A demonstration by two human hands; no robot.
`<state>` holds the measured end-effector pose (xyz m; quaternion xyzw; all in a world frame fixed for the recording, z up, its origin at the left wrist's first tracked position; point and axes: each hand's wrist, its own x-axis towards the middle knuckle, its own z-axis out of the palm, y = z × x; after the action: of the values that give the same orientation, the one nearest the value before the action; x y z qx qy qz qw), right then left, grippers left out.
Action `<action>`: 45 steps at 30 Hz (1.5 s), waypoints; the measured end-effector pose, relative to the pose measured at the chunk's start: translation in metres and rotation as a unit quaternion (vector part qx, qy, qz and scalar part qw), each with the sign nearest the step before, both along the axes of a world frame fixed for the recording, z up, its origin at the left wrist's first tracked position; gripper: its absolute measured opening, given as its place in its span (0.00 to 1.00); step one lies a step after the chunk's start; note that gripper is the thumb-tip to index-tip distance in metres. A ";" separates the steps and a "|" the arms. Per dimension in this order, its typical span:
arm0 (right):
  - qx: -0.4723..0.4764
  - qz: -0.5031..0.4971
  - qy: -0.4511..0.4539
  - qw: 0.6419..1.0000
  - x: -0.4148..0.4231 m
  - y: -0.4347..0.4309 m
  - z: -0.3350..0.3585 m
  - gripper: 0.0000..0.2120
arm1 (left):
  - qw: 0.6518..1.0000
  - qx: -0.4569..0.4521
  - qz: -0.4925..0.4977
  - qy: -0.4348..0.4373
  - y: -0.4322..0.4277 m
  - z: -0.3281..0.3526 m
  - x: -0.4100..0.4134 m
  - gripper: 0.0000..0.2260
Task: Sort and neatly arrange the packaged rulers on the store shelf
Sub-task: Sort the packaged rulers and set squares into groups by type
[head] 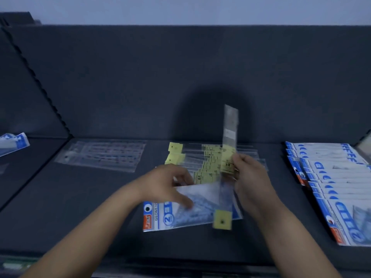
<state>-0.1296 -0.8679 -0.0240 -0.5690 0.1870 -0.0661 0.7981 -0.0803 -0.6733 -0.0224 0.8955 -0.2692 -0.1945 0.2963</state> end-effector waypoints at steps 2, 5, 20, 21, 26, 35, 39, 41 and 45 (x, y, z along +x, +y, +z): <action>0.097 -0.052 0.005 0.994 0.001 0.014 0.000 0.06 | 0.999 -0.041 0.012 -0.027 -0.008 0.001 -0.002 0.17; 0.196 -0.085 -0.017 0.977 0.000 0.029 -0.004 0.06 | 0.988 -0.137 -0.035 0.068 -0.013 0.009 0.004 0.18; 0.041 -0.184 -0.142 0.972 -0.006 0.039 -0.022 0.09 | 0.908 -0.384 0.027 0.166 -0.001 -0.002 0.030 0.18; 0.045 -0.179 -0.140 0.973 -0.006 0.041 -0.024 0.08 | 0.908 -0.389 0.044 0.150 -0.003 -0.003 0.031 0.19; 0.058 -0.190 -0.151 0.968 -0.005 0.041 -0.025 0.09 | 0.911 -0.395 0.087 0.081 0.000 -0.003 0.037 0.08; -0.172 -0.162 -0.017 0.971 -0.016 -0.027 -0.030 0.15 | 0.990 -0.131 0.054 -0.011 0.034 -0.017 0.047 0.05; -0.309 -0.093 0.053 0.945 -0.009 -0.027 -0.036 0.14 | 0.993 -0.070 0.066 -0.071 0.029 -0.025 0.047 0.08; -0.376 -0.074 0.048 0.922 -0.002 -0.026 -0.037 0.13 | 0.991 -0.058 0.078 -0.096 0.026 -0.029 0.048 0.08; -0.440 -0.041 0.016 0.897 0.013 -0.029 -0.034 0.11 | 0.983 -0.071 0.090 -0.147 0.021 -0.033 0.048 0.08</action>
<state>-0.1167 -0.8971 -0.0578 -0.8549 0.1746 -0.1658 0.4595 -0.0327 -0.6519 -0.0554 0.9115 -0.2410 -0.0139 0.3330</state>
